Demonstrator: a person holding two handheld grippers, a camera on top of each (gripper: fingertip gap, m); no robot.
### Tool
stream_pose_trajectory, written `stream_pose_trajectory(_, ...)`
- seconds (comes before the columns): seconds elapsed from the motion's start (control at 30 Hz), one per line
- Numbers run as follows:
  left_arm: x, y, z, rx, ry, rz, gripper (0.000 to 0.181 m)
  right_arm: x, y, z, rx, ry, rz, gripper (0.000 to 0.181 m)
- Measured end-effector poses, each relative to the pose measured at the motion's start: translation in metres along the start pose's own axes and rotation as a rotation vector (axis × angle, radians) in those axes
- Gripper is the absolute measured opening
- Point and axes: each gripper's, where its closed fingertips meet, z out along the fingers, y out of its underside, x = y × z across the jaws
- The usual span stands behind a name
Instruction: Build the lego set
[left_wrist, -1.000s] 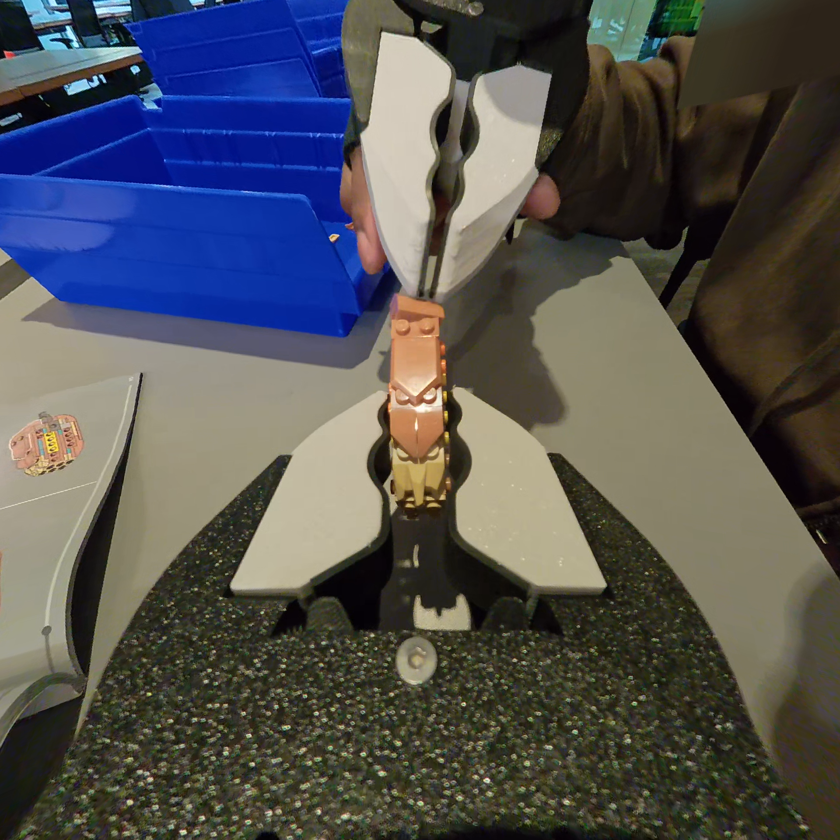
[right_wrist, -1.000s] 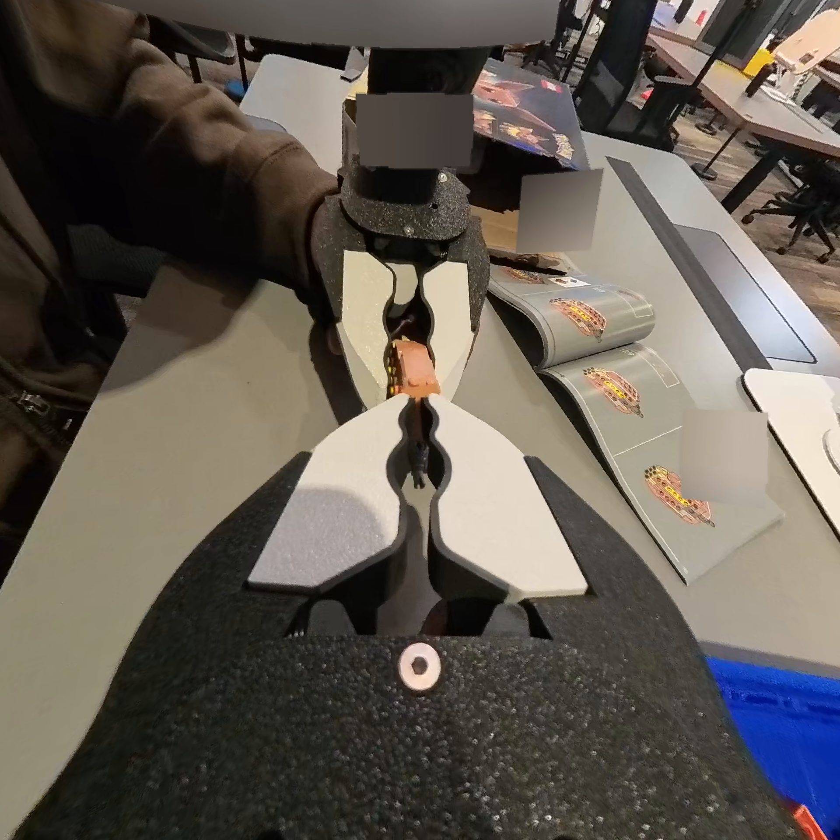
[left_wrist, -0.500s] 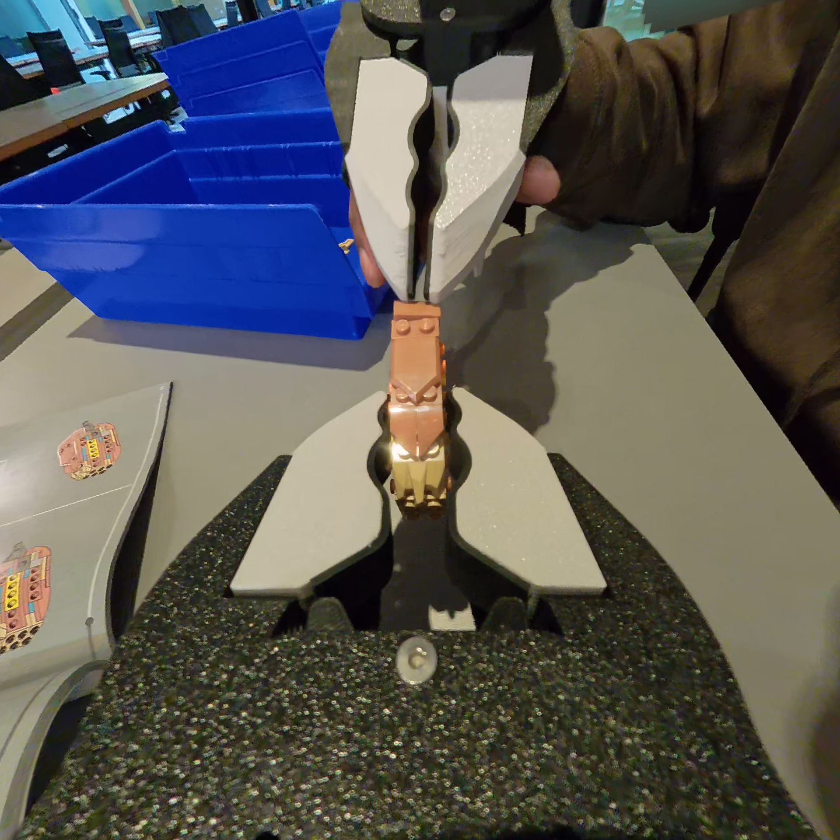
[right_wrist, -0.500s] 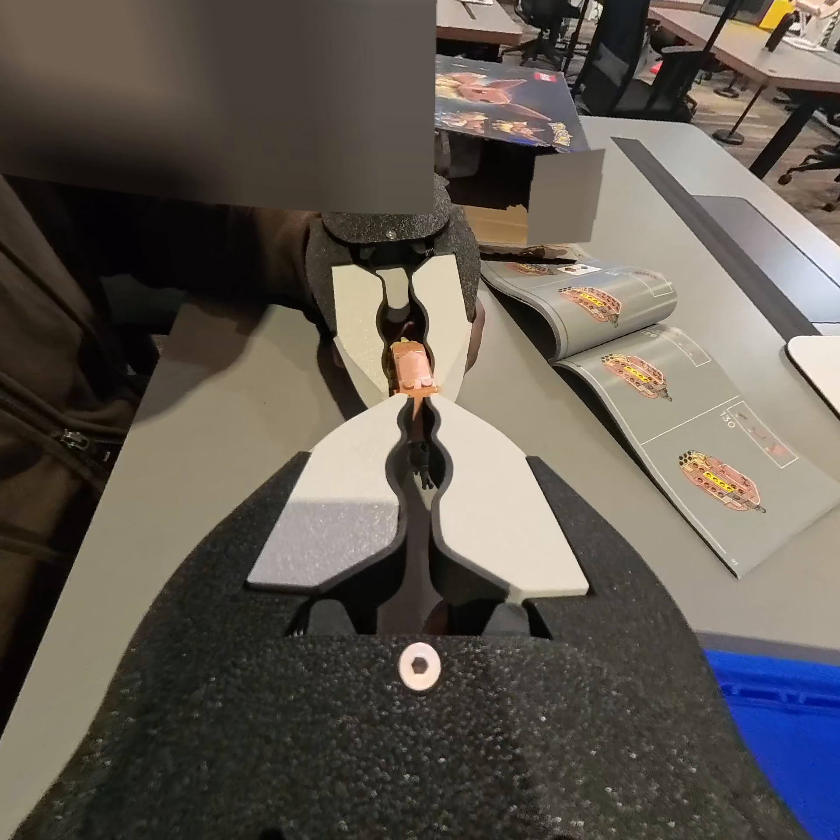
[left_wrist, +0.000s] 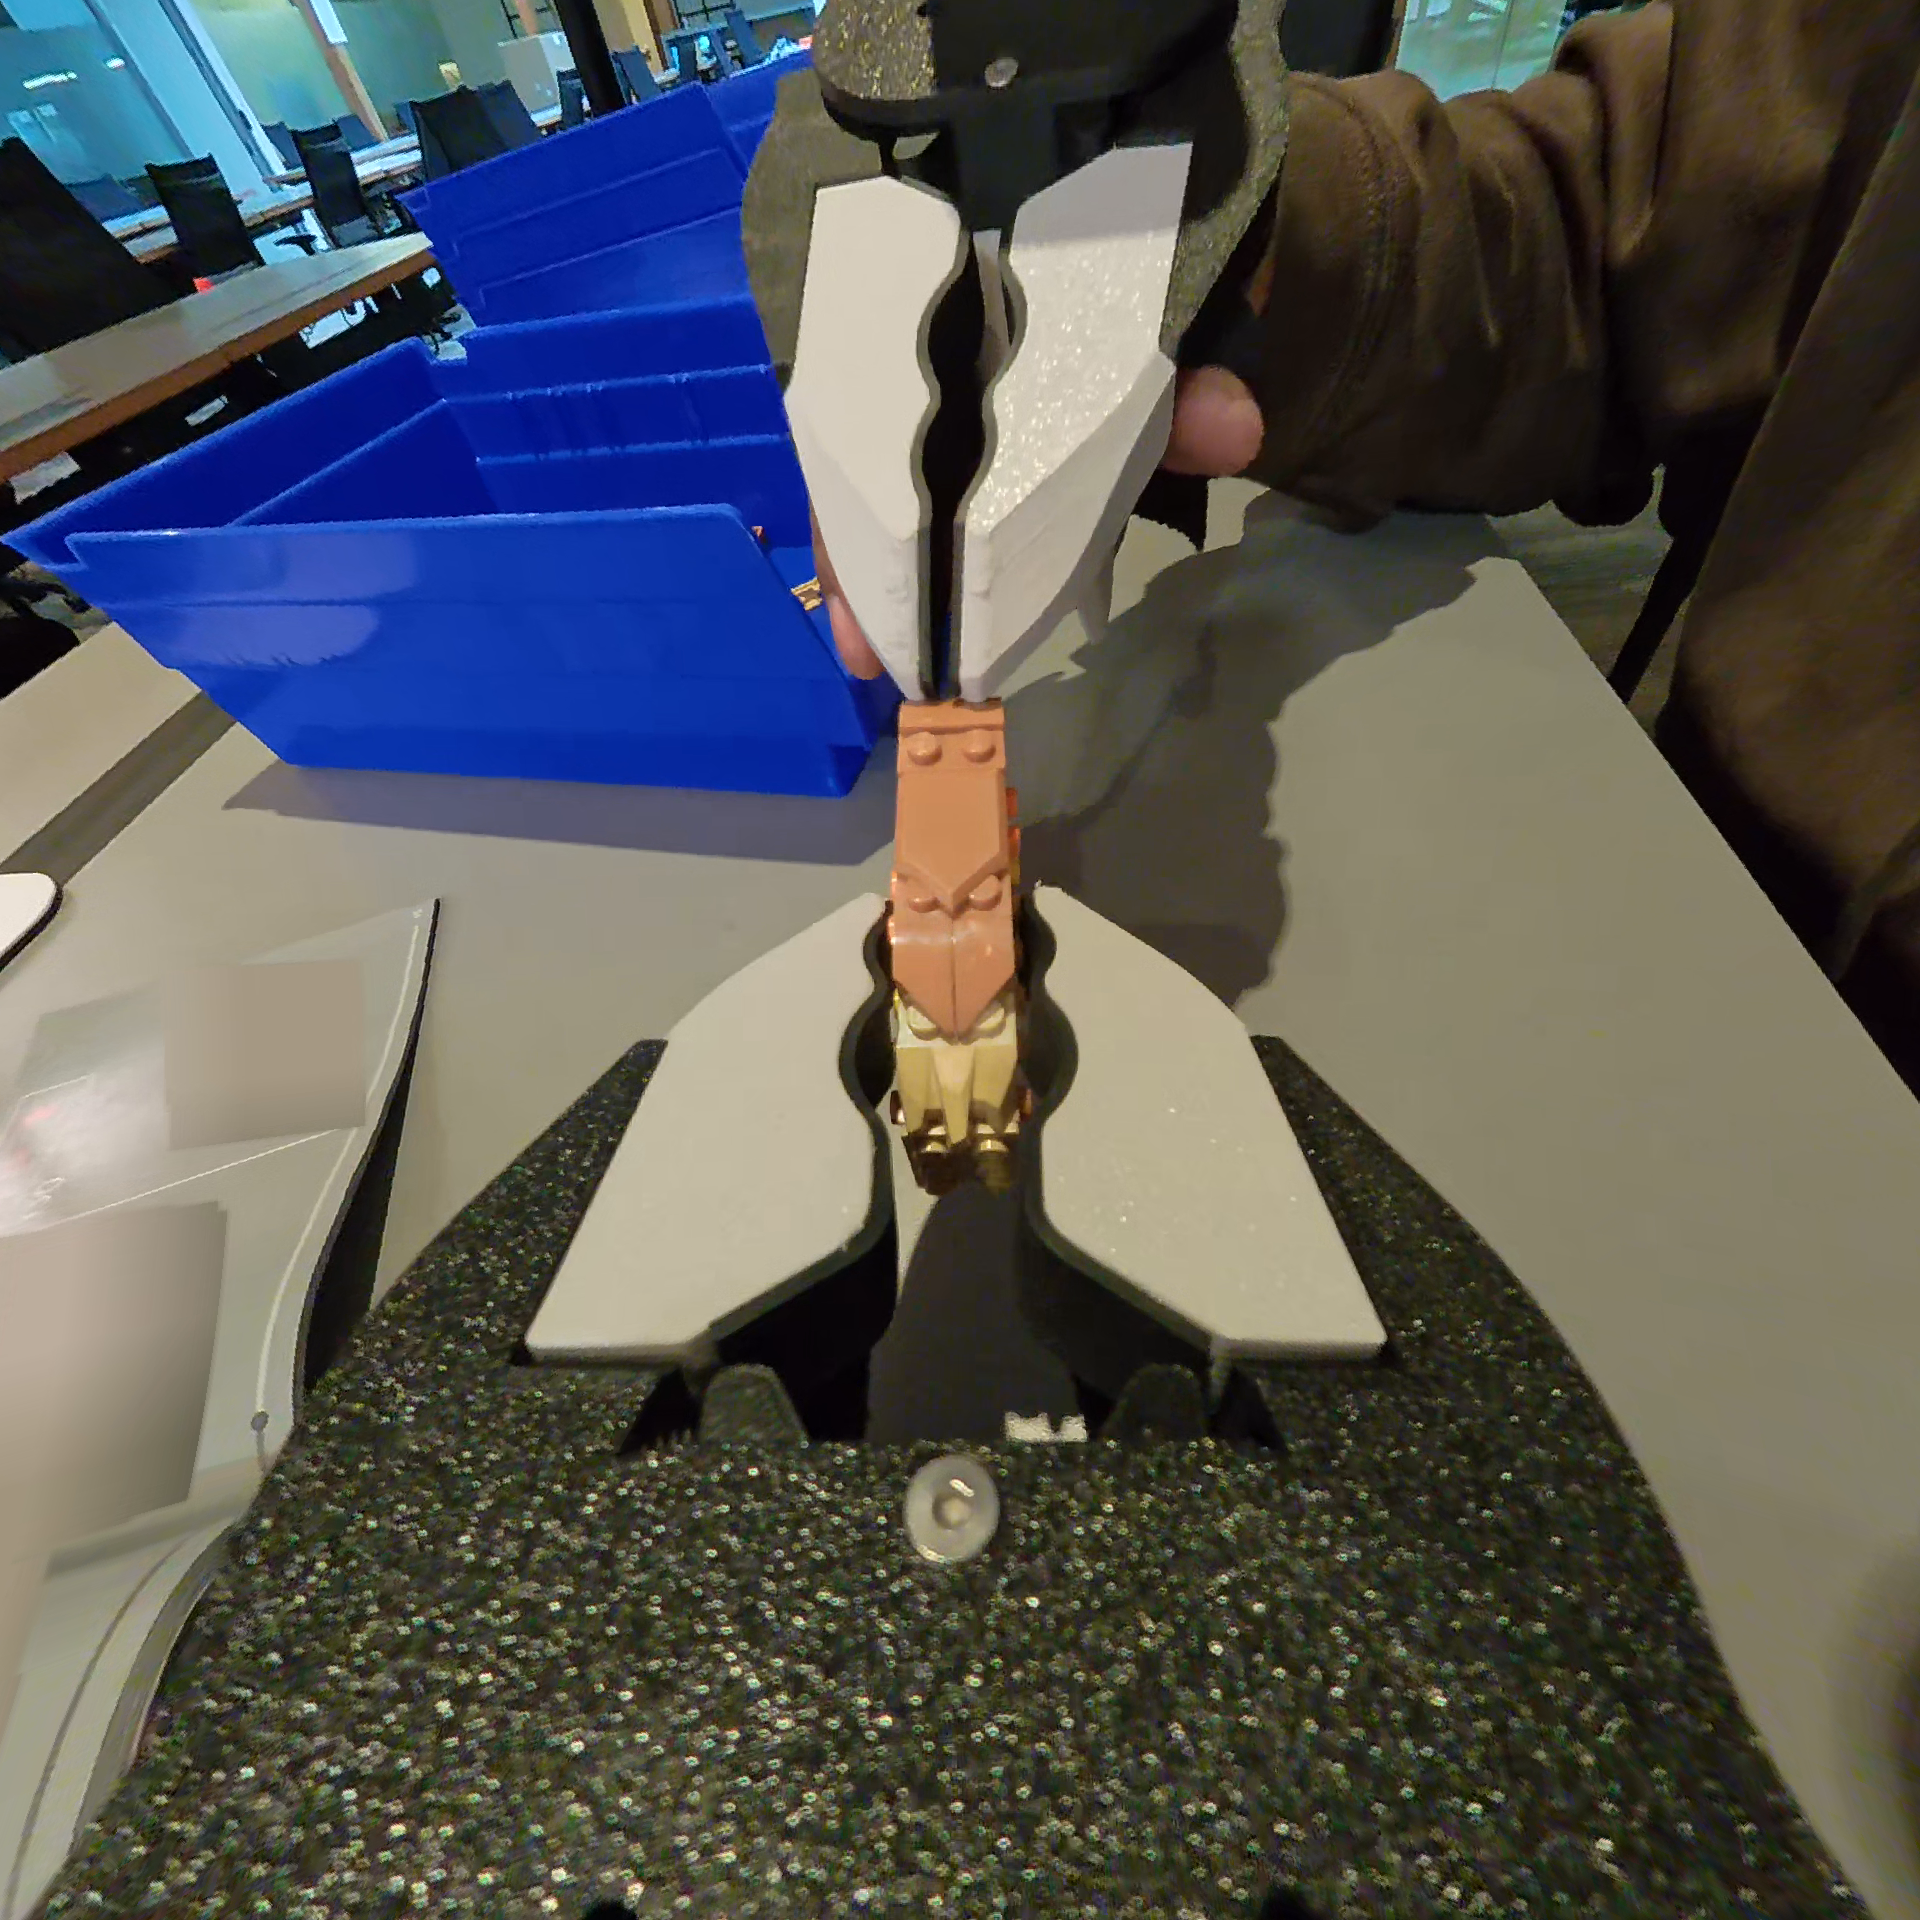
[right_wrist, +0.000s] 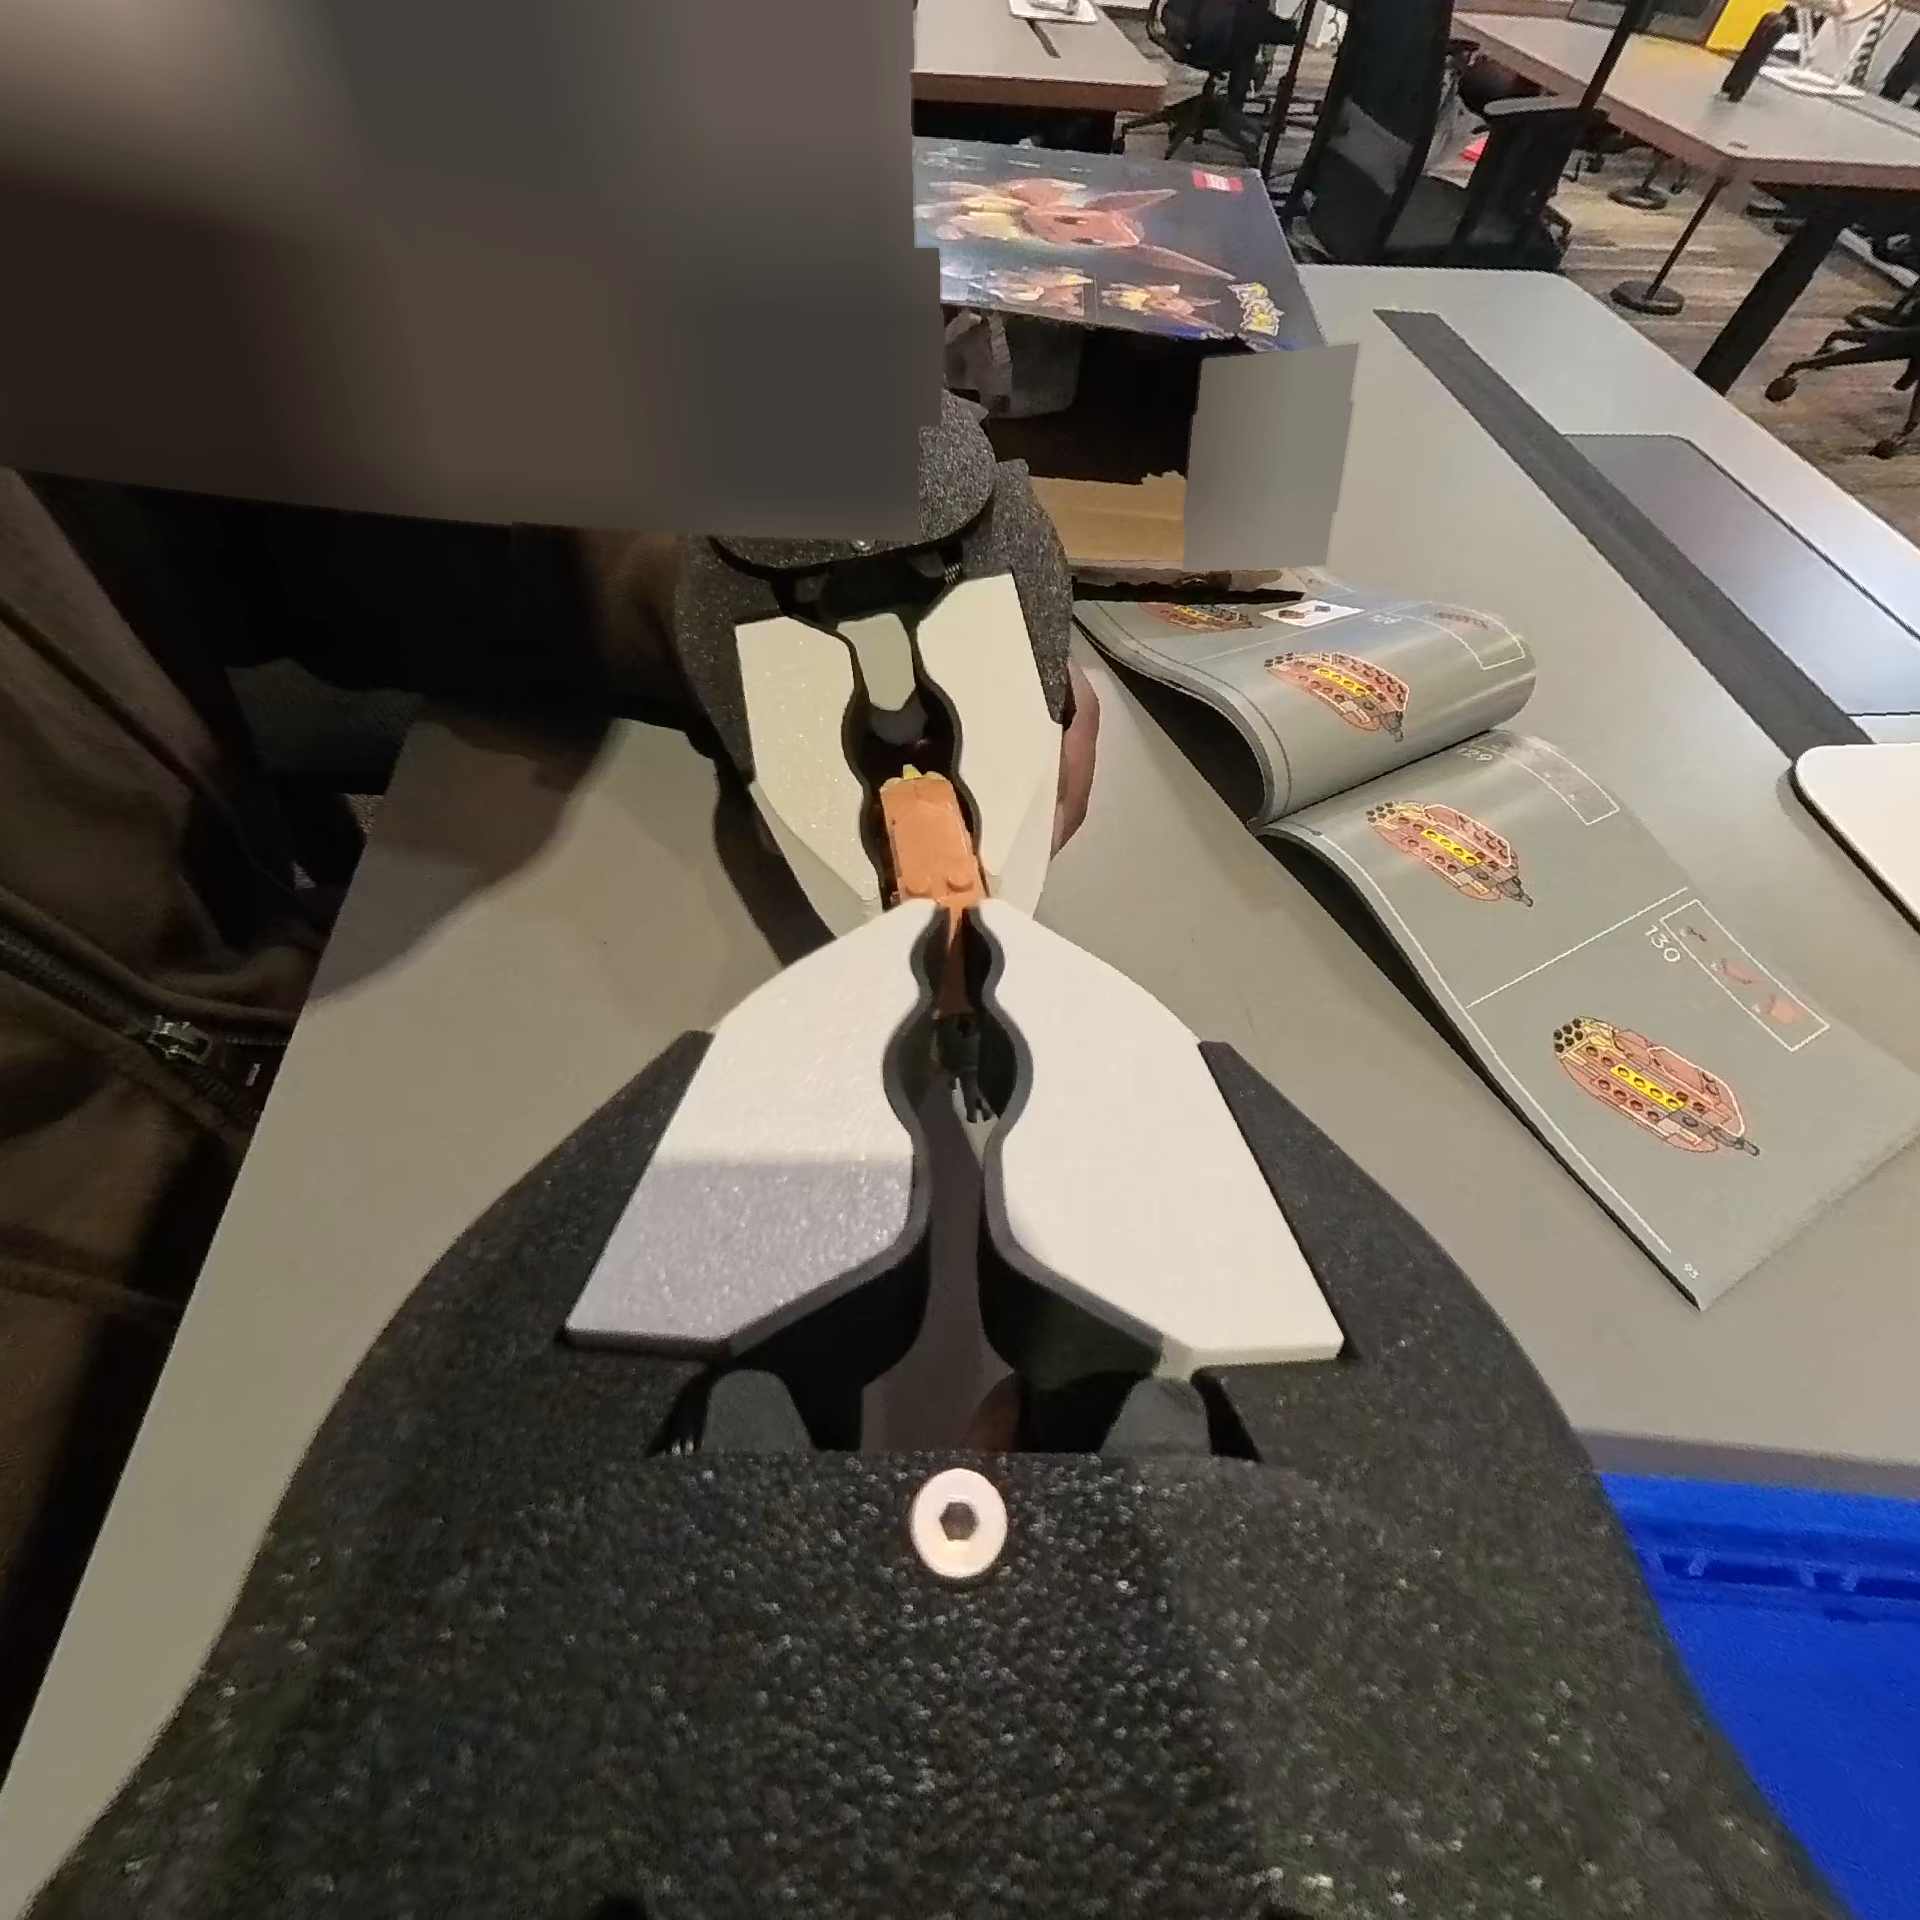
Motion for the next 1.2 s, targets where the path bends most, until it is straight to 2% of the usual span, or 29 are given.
stream_pose_trajectory(0.5, -0.001, -0.001, -0.002, 0.015, -0.014, -0.013, 0.021, 0.001, 0.0, 0.001, -0.011, 0.001, 0.034, 0.0)
stream_pose_trajectory(0.7, 0.0, -0.008, -0.004, 0.056, 0.007, -0.033, 0.021, 0.0, -0.009, -0.001, 0.028, -0.001, 0.004, 0.0)
stream_pose_trajectory(0.97, 0.0, -0.013, -0.006, 0.085, 0.016, -0.056, 0.021, -0.002, -0.015, -0.003, 0.067, -0.013, -0.016, 0.012)
stream_pose_trajectory(1.2, -0.003, -0.015, -0.009, 0.116, 0.028, -0.111, 0.022, -0.001, -0.028, -0.013, 0.144, 0.041, -0.159, 0.023)
